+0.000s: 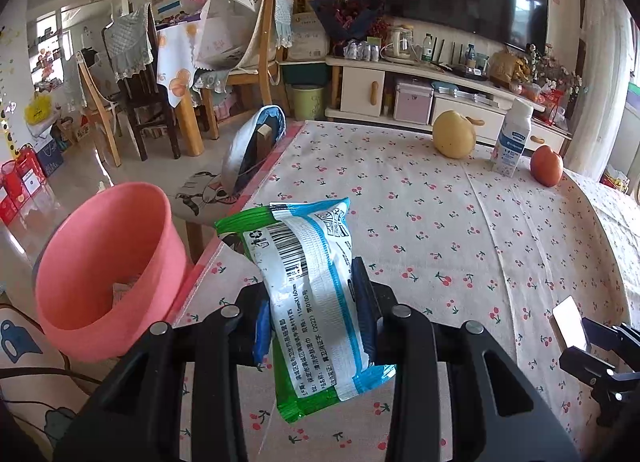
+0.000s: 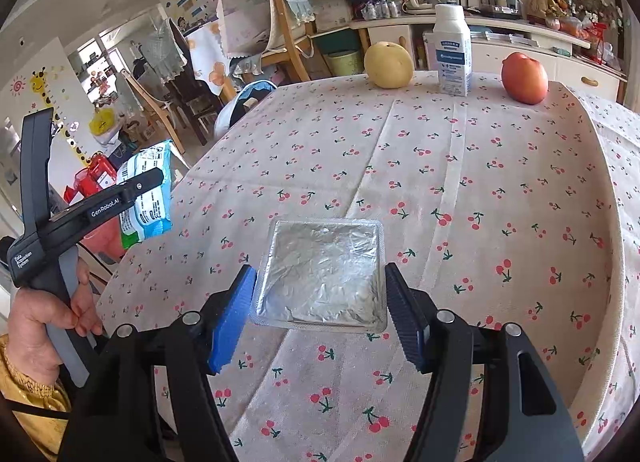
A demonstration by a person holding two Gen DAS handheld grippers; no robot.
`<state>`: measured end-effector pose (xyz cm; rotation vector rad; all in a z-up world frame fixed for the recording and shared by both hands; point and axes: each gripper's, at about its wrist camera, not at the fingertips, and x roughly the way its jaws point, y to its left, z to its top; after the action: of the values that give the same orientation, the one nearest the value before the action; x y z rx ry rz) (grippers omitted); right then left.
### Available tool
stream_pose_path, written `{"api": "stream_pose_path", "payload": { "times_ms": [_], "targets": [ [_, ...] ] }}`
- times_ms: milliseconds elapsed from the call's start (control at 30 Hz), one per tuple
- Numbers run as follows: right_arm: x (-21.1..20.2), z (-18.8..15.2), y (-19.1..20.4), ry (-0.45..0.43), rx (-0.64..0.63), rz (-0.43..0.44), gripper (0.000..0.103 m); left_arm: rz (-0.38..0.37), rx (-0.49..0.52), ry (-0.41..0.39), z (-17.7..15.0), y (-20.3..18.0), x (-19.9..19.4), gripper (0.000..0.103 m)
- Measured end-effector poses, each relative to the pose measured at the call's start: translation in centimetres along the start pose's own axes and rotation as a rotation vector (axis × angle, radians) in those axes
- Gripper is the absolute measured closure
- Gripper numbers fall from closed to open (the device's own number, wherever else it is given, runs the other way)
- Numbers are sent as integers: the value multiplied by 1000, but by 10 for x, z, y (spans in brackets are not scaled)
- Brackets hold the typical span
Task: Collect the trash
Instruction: 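Carry the snack bag and foil packet to the pink bucket with both grippers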
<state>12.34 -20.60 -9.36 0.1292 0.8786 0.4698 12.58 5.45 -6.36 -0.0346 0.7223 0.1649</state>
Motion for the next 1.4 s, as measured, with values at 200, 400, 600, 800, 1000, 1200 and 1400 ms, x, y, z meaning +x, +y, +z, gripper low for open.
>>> {"api": "stream_pose_path", "payload": {
  "times_ms": [200, 400, 600, 800, 1000, 1200, 1400],
  "targets": [
    [1, -1, 3, -2, 20, 4, 38, 5, -15, -16, 3, 13, 0, 67],
    [2, 1, 3, -8, 45, -14, 38, 7, -31, -43, 9, 24, -4, 67],
    [5, 4, 14, -7, 28, -41, 38, -3, -54, -63, 14, 36, -7, 67],
    [9, 9, 32, -11, -2, -55, 38, 12, -76, -87, 19, 51, -11, 66],
    [15, 19, 50, -17, -35, -58, 38, 45, -113, -106, 24, 71, -12, 66],
    [23, 34, 74, -31, -64, -37, 38, 66, -161, -112, 28, 92, -11, 66],
    [33, 51, 105, -46, -90, 7, 38, 91, -222, -113, 31, 116, -9, 66]
  ]
}}
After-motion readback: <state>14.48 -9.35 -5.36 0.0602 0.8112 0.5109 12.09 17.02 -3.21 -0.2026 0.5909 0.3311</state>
